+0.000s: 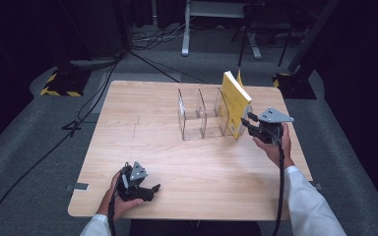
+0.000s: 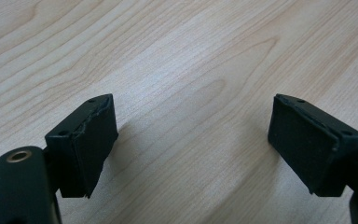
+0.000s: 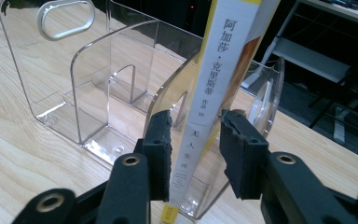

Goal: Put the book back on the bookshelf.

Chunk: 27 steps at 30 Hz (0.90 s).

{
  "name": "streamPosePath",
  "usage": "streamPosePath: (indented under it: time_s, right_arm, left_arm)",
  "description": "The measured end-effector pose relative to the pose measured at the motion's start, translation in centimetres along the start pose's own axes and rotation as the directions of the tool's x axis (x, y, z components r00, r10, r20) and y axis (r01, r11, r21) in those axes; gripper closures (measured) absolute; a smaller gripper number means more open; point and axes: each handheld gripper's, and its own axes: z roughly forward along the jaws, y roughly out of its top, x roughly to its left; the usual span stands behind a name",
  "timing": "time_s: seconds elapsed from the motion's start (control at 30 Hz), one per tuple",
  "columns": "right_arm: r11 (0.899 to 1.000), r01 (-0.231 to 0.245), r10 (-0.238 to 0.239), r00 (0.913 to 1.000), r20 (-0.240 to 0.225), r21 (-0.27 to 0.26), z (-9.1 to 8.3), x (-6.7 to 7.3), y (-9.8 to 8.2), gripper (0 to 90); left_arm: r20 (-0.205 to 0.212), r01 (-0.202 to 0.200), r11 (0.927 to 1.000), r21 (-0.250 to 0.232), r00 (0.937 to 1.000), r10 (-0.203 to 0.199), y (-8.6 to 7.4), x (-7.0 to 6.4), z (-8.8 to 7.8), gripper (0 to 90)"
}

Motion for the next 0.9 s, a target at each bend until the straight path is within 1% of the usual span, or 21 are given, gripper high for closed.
streamPosePath:
  time_s: [0.13,0.2,0.27,0.33,0.43,0.5,0.57,0.67,0.73,0.8,0.87,0.9]
  right_arm:
    - [1.000,-0.001,0.001,0.9999,-0.012,0.010,-0.5,-0.3,-0.2,60.8]
    - [1.000,0.001,0.000,0.9996,-0.030,0.016,-0.8,-0.4,-0.2,58.3]
    - [1.000,0.011,-0.010,0.9993,-0.035,0.027,-1.1,-0.5,-0.2,57.2]
    - [0.999,0.010,-0.008,0.9985,-0.054,0.041,-1.2,-0.4,-0.2,55.3]
    - [0.997,0.036,-0.031,0.9973,-0.067,0.065,-1.6,-0.2,-0.2,52.1]
    - [0.997,0.043,-0.038,0.9971,-0.066,0.068,-1.8,-0.1,-0.1,51.3]
    - [0.996,0.046,-0.040,0.9961,-0.079,0.075,-2.1,-0.1,-0.2,50.1]
    - [0.995,0.055,-0.049,0.9964,-0.069,0.089,-2.7,-0.1,-0.3,47.4]
    - [0.994,0.054,-0.047,0.9960,-0.075,0.095,-3.0,-0.1,-0.4,46.2]
    - [0.992,0.066,-0.059,0.9959,-0.069,0.108,-3.4,-0.1,-0.5,44.9]
    - [0.991,0.070,-0.061,0.9951,-0.078,0.115,-3.7,-0.1,-0.6,43.6]
    - [0.990,0.079,-0.069,0.9942,-0.083,0.119,-3.9,0.0,-0.7,42.9]
  left_arm:
    - [0.000,0.001,1.0000,0.000,1.0000,-0.001,0.0,0.0,0.0,16.2]
    - [0.000,0.000,1.0000,0.000,1.0000,0.000,0.0,0.0,0.0,16.2]
    - [0.000,-0.001,1.0000,0.000,1.0000,0.001,0.0,0.0,0.0,16.2]
    - [0.000,-0.001,1.0000,0.000,1.0000,0.001,0.0,0.0,0.0,16.2]
    - [0.000,0.000,1.0000,0.000,1.0000,0.000,0.0,0.0,0.0,16.2]
    - [0.000,0.001,1.0000,0.000,1.0000,-0.001,0.0,0.0,0.0,16.2]
    - [0.000,-0.001,1.0000,0.000,1.0000,0.001,0.0,0.0,0.0,16.2]
    - [0.000,-0.001,1.0000,0.000,1.0000,0.001,0.0,0.0,0.0,16.2]
    - [0.000,-0.001,1.0000,0.000,1.0000,0.001,0.0,0.0,0.0,16.2]
    - [0.000,-0.001,1.0000,0.000,1.0000,0.001,0.0,0.0,0.0,16.2]
    - [0.000,-0.001,1.0000,0.000,1.0000,0.001,0.0,0.0,0.0,16.2]
    - [0.000,0.000,1.0000,0.000,1.0000,0.000,0.0,0.0,0.0,16.2]
